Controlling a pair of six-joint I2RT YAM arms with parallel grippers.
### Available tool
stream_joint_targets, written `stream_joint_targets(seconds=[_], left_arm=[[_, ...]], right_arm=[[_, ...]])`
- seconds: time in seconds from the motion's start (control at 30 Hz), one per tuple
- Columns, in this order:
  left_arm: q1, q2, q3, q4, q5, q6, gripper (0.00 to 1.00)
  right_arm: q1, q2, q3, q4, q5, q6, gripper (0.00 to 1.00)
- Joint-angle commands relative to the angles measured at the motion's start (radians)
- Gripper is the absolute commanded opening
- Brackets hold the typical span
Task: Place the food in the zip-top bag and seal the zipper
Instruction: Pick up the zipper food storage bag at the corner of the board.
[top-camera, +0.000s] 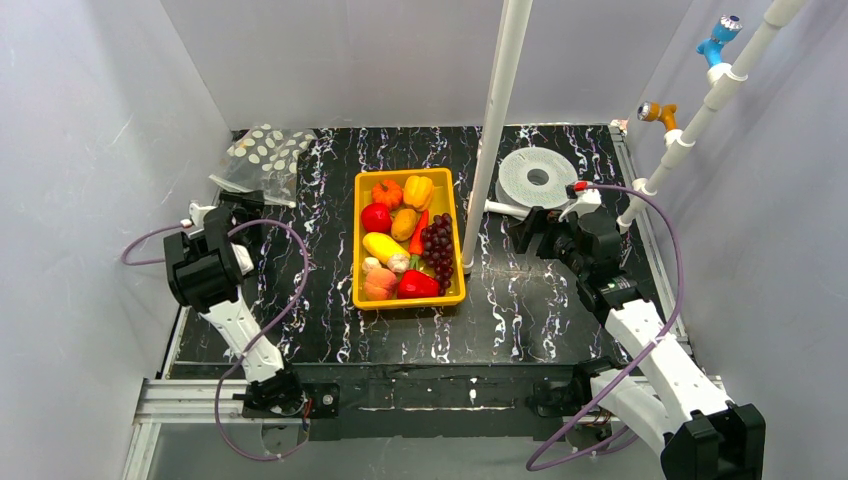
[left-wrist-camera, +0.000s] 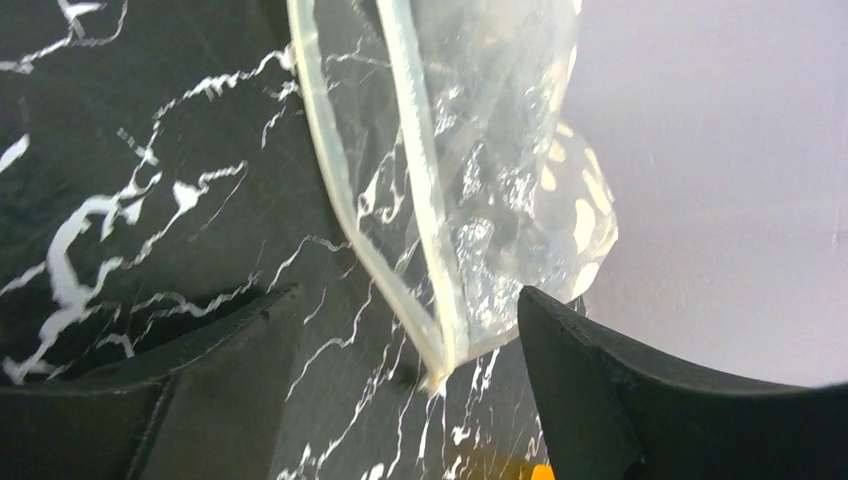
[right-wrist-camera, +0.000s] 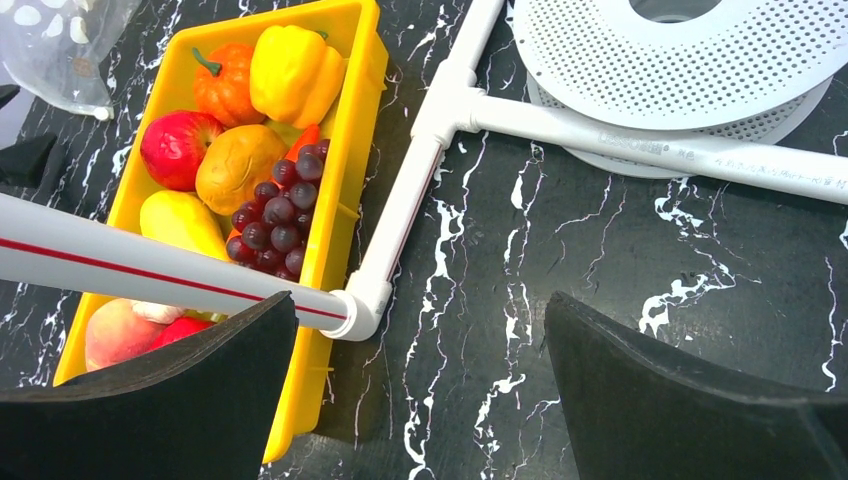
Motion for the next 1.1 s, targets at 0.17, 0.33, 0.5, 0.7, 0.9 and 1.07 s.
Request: stream_joint_targets(seconds=[0.17,0.33,0.5,0.7,0.9,1.07], left_arm=[[-0.015,0.086,0.167,0.084,-0.012,-0.022,0.65],[-0.021,0.120,0.205,0.077,-0.017,-0.060,0.62],[-0.030,0.131,0.219,0.069,-0.008,-0.048,0.56],[-0.032,0.123,0.256,0.048,0.054,-0.024,0.27],[-0.046,-0.060,0.214,-0.177,0.065,0.107,0.03],[-0.069,-0.322,0.180,-0.552,-0.013,0.206,0.00]], right_arm=[[0.006,0.021,0.012,0.050,0.002,0.001,1.00],[0.006,0.029,0.016,0.044,0.001,0.000,1.00],[0.006,0.029,0.015,0.040,-0.004,0.001,1.00],[0.006,0.028,0.014,0.037,-0.016,0.002,1.00],[0.006,0.030,0.018,0.020,-0.019,0.010,1.00],[0.020,0.072,0.080,-0.092,0.080,0.048,1.00]])
